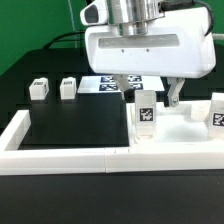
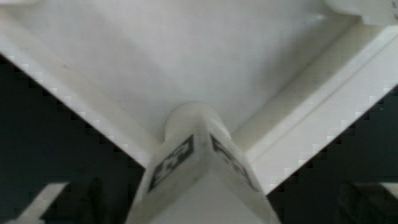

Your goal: Assemble square table

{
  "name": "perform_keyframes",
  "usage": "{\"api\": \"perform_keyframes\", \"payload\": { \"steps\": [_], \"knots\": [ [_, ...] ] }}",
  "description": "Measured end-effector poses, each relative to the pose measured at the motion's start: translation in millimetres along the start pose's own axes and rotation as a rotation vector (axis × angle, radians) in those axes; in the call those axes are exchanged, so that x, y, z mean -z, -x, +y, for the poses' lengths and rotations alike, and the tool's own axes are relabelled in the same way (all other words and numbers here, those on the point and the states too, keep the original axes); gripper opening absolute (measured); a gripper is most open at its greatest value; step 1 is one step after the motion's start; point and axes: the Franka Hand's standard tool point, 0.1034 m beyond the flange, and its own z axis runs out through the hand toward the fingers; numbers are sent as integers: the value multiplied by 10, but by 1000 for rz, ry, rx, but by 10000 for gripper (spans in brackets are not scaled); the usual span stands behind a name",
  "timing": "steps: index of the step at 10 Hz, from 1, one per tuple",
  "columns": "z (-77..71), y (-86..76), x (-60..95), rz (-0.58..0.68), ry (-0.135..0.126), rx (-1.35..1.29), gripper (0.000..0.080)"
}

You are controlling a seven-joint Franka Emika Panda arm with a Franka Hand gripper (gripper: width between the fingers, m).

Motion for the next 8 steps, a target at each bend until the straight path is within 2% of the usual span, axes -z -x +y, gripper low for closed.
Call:
{"api": "perform_keyframes", "payload": {
  "steps": [2, 3, 4, 5, 6, 7, 8],
  "knots": [
    [44, -33, 0, 10, 43, 315, 649],
    [42, -48, 9, 12, 52, 450, 649],
    [43, -44, 6, 12, 51, 429, 649],
    [43, -44, 6, 12, 51, 404, 546],
    [43, -43, 6, 12, 51, 394, 546],
    [40, -40, 5, 14, 49, 316, 363],
    [37, -39, 4, 16, 48, 239, 289]
  ]
}}
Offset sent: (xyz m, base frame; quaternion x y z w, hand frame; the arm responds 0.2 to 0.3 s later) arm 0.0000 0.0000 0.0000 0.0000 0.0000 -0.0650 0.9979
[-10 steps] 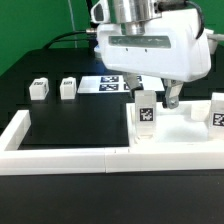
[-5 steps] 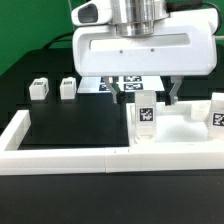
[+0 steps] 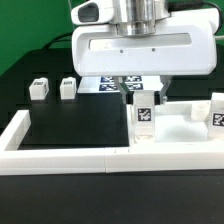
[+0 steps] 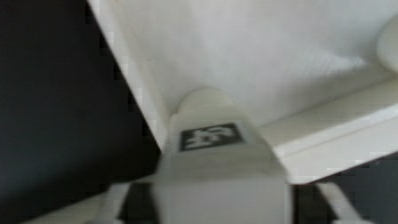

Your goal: Assemble square table

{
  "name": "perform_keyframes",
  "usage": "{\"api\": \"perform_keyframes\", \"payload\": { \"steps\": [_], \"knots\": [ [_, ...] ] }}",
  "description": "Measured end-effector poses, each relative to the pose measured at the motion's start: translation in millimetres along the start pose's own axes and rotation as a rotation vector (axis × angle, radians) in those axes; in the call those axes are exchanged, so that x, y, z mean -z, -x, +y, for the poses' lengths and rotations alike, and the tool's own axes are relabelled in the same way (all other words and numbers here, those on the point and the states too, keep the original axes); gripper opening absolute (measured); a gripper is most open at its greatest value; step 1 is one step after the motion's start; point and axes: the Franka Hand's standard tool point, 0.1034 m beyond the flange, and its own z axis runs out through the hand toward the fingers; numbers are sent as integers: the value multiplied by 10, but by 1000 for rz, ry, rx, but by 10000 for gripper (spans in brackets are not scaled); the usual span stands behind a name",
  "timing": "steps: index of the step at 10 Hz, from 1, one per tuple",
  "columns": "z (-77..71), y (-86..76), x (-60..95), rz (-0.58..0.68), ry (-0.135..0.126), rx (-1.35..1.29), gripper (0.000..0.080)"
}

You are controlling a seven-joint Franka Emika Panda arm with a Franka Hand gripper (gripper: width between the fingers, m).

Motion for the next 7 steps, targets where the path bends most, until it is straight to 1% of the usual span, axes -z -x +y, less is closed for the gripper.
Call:
{"api": "perform_keyframes", "payload": {
  "steps": [3, 4, 5, 7],
  "knots": [
    [-7, 2, 0, -1, -5, -200, 290],
    [-5, 0, -3, -6, -5, -291, 290],
    [2, -32, -8, -24, -9, -444, 290],
    [31, -64, -17, -66, -38, -790, 290]
  ]
}}
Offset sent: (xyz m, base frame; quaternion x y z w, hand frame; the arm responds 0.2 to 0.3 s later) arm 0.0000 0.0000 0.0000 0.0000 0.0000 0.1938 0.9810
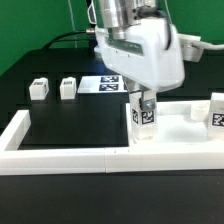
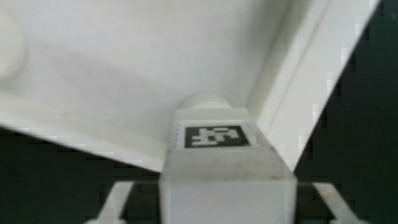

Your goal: Assemble square table

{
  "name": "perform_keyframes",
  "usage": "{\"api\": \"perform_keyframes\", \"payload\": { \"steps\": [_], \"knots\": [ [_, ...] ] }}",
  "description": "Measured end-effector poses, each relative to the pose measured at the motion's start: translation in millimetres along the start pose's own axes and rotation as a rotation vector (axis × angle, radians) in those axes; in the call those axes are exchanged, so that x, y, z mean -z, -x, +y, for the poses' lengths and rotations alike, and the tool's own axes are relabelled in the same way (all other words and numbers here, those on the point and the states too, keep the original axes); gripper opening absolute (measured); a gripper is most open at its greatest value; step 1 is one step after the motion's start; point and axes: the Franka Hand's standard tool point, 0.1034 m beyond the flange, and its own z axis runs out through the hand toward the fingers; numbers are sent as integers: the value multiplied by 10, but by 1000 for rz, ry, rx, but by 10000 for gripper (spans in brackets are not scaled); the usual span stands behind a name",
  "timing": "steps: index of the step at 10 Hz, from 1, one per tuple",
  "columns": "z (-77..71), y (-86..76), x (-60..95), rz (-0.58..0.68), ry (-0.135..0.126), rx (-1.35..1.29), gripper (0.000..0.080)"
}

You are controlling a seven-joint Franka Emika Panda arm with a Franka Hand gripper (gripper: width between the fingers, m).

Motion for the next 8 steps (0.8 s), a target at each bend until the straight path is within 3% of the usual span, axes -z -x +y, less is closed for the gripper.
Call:
{"api": "perform_keyframes", "payload": {
  "steps": [2, 5, 6, 7, 8],
  "knots": [
    [4, -12, -8, -43, -32, -342, 290],
    [-5, 5, -15, -41, -31, -389, 290],
    [-7, 8, -14, -38, -29, -360, 453],
    [-32, 11, 4, -15, -18, -121, 576],
    [-49, 40, 4, -1, -7, 87, 576]
  ]
}}
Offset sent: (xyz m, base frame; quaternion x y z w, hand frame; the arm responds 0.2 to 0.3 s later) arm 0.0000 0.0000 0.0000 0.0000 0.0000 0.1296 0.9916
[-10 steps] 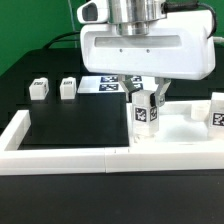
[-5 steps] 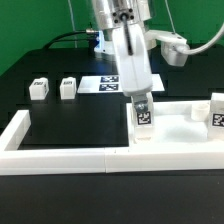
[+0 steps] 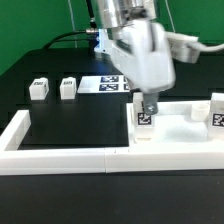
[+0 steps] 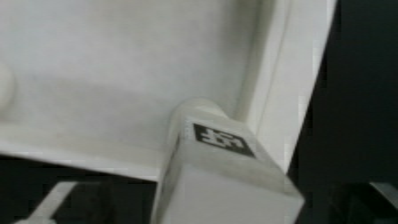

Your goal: Assemble square table

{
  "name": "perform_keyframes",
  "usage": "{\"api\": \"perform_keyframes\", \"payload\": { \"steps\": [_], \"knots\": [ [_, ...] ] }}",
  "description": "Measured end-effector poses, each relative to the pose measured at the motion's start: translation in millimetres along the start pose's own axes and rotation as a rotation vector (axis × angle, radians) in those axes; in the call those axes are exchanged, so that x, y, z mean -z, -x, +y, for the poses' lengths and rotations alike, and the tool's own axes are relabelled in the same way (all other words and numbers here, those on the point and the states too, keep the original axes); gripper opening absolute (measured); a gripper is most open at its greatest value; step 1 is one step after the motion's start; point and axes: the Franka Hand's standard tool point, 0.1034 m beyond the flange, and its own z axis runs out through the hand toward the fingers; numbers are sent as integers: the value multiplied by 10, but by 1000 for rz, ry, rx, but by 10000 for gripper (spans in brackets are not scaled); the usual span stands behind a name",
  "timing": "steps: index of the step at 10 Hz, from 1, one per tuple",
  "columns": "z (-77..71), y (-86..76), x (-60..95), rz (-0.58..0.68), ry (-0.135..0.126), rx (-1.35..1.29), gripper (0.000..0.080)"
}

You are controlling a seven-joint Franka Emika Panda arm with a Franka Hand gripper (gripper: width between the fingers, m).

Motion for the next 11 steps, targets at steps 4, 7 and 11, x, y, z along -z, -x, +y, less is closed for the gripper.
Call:
{"api": "perform_keyframes", "payload": {
  "steps": [4, 7, 11],
  "knots": [
    [8, 4, -7, 3, 7, 277, 649],
    [34, -46, -17, 3, 41, 731, 649],
    [92, -137, -38, 14, 39, 842, 516]
  ]
}}
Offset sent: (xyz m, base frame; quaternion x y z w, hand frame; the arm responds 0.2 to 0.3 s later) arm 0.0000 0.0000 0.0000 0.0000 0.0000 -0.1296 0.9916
